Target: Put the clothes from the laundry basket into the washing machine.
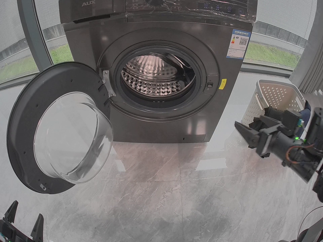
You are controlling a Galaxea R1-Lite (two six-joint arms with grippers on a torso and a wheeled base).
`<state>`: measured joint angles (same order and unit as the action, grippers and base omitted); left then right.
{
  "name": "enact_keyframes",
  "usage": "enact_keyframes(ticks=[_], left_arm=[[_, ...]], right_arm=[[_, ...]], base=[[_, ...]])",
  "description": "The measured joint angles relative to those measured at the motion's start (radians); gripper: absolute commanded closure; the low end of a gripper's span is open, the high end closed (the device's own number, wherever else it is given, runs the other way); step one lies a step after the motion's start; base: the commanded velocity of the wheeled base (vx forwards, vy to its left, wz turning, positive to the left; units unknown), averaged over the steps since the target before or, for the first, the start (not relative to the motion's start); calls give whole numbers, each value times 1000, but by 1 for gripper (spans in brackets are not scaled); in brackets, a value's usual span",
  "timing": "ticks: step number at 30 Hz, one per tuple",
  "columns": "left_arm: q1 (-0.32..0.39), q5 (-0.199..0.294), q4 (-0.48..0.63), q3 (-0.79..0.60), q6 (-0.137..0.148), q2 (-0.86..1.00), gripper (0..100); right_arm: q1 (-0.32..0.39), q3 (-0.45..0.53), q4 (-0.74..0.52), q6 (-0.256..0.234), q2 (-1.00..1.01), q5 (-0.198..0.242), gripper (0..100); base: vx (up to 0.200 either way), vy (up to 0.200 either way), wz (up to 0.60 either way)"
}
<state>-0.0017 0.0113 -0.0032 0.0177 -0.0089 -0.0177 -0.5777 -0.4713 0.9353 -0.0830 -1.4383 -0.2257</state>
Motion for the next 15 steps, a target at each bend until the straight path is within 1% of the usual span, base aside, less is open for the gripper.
enact_keyframes(ticks=[6,11,15], left_arm=[[0,1,0,0,0,0,0],[0,1,0,0,0,0,0],[0,1,0,0,0,0,0]], right_arm=[[182,182,-11,61,233,18,0],[276,346,-26,90,406,35,0],[336,423,-104,105,561,45,0]], base=[[0,0,0],[0,0,0],[0,0,0]])
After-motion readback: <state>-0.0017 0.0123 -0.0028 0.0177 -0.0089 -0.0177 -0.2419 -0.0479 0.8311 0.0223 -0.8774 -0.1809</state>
